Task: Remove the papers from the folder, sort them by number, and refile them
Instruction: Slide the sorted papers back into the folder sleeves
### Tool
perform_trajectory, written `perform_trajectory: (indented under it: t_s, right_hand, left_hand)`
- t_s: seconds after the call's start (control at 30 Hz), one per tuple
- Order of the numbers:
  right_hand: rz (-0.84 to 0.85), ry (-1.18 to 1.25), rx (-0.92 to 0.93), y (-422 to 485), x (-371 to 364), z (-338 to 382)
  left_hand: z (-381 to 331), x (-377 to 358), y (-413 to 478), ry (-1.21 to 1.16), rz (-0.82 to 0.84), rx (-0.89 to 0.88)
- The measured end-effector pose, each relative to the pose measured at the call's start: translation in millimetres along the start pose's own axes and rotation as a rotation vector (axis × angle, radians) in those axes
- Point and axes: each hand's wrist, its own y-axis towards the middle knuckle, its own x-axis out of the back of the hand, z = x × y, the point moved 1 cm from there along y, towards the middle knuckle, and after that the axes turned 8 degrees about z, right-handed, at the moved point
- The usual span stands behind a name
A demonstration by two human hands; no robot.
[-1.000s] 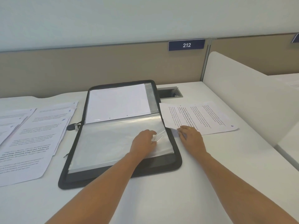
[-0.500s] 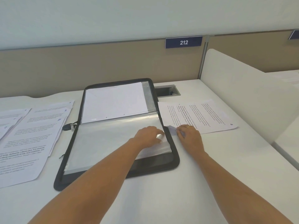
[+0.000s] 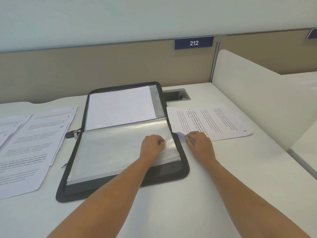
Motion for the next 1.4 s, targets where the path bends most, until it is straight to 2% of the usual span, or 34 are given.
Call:
perform_trajectory:
  t_s: [0.13, 0.3, 0.5, 0.6, 0.7, 0.9, 1.1, 1.23, 1.4]
  right_hand:
    - [-0.002, 0.005, 0.01, 0, 1, 1]
    - [-0.011, 0.018, 0.015, -1, 1, 2]
    - [-0.013, 0.017, 0.025, -1, 1, 1]
    - [0.011, 0.0, 0.044, 1, 0, 1]
    - [0.093, -0.068, 0.081, 2, -1, 3]
    - [0.042, -0.03, 0.238, 1, 6, 9]
    - [0.266, -0.12, 0.372, 2, 14, 18]
    - [0.38, -0.109, 0.389, 1, 17, 22]
    - [0.492, -0.044, 0.398, 0, 18, 25]
  left_hand:
    - [0, 3, -1, -0.066, 0.01, -0.021]
    - [-5, 9, 2, 0.025, 0.171, -0.126]
    - [-13, 21, 6, 0.1, 0.319, -0.113]
    - [-11, 24, 9, 0.182, 0.304, -0.158]
    - [-7, 26, 7, 0.277, 0.195, -0.217]
    - [-12, 31, 4, 0.268, 0.191, -0.411]
    - [-21, 30, 5, 0.24, 0.277, -0.518]
    - [-23, 27, 7, 0.239, 0.369, -0.509]
    - [-23, 28, 11, 0.203, 0.395, -0.5]
